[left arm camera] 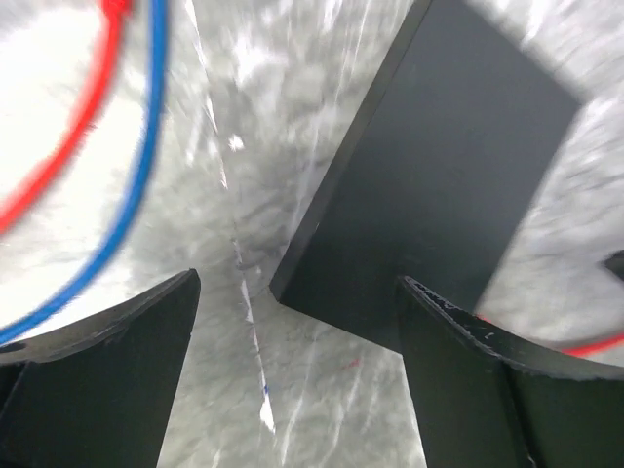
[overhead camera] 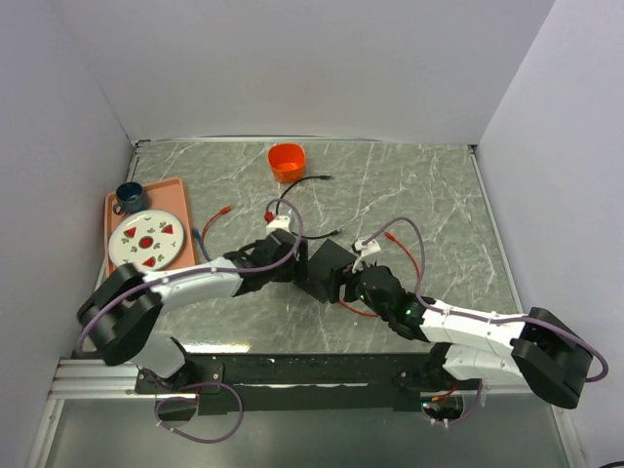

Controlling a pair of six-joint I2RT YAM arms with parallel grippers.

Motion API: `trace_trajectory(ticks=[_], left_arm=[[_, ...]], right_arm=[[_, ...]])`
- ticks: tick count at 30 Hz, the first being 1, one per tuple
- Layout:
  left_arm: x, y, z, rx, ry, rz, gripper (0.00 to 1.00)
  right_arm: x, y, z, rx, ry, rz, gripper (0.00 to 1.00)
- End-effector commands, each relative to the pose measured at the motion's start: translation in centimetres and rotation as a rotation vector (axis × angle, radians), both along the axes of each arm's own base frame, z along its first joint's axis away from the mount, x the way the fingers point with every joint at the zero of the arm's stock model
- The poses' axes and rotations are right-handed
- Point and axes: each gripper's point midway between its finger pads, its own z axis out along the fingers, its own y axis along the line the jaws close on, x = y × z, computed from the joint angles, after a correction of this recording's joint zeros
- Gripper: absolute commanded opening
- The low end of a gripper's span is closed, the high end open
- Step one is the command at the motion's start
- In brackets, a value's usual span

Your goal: Insert the plug into the switch port

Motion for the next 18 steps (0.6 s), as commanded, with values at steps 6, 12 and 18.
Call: trace_trajectory(ticks=[6, 12, 18], left_arm=[[4.1, 4.0, 6.0, -0.072, -0.087, 0.05, 0.88], [8.4, 8.7, 7.1, -0.04, -0.107, 0.175, 0.86], [11.7, 8.9, 6.4, 0.005, -0.09, 0.142, 0.83]], right_arm=[[0.3, -0.4, 2.8, 0.077, -0.047, -0.029, 0.86], [0.3, -0.6, 3.7, 0.074, -0.053, -0.03, 0.88], [0.2, -0.6, 3.7, 0.073, -0.037, -0.037, 0.89]])
